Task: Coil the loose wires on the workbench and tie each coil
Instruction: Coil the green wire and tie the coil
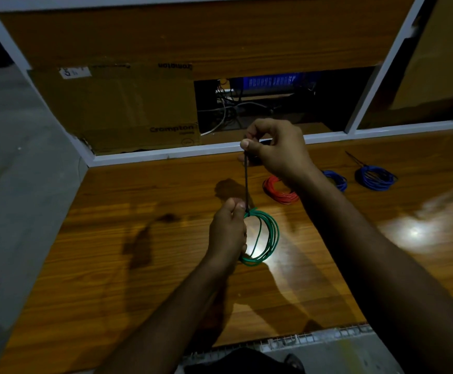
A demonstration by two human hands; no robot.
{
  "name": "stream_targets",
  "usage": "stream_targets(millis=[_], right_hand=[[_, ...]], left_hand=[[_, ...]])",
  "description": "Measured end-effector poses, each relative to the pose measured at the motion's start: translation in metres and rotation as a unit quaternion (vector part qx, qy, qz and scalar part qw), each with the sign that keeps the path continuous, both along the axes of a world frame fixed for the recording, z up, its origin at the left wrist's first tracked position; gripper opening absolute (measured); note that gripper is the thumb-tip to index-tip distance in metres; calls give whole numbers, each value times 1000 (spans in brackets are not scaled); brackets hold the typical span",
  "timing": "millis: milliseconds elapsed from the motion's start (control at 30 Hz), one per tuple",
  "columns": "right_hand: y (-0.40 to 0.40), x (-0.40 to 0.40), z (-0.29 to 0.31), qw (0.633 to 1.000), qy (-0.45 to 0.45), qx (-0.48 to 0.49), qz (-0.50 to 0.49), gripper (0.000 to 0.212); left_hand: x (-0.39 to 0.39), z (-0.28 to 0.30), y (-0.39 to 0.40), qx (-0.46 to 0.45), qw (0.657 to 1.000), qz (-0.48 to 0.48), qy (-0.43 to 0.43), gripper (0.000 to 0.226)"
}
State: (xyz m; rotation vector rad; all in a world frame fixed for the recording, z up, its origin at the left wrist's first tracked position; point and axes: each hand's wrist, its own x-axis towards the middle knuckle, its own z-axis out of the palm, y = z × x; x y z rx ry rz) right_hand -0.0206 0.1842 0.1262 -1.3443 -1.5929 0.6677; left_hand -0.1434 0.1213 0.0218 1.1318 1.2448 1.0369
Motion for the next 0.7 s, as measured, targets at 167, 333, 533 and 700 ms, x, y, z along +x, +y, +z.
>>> stream_targets(millis=[167,333,533,700], right_hand=[[1,15,-16,999,5,43,-32,7],[-25,32,-60,982,-73,-175,-1,40],[-50,34,-108,945,118,-296,74,21],[-23,39,-122,920,235,-315,14,19]], left_hand=[[3,-2,9,-47,997,-29,-58,21],[-2,-7,35,-111,979,-36,-168,22],[3,-21,63,-169,955,-43,-240,20],[1,-28,80,-151,973,-72,-162,25]])
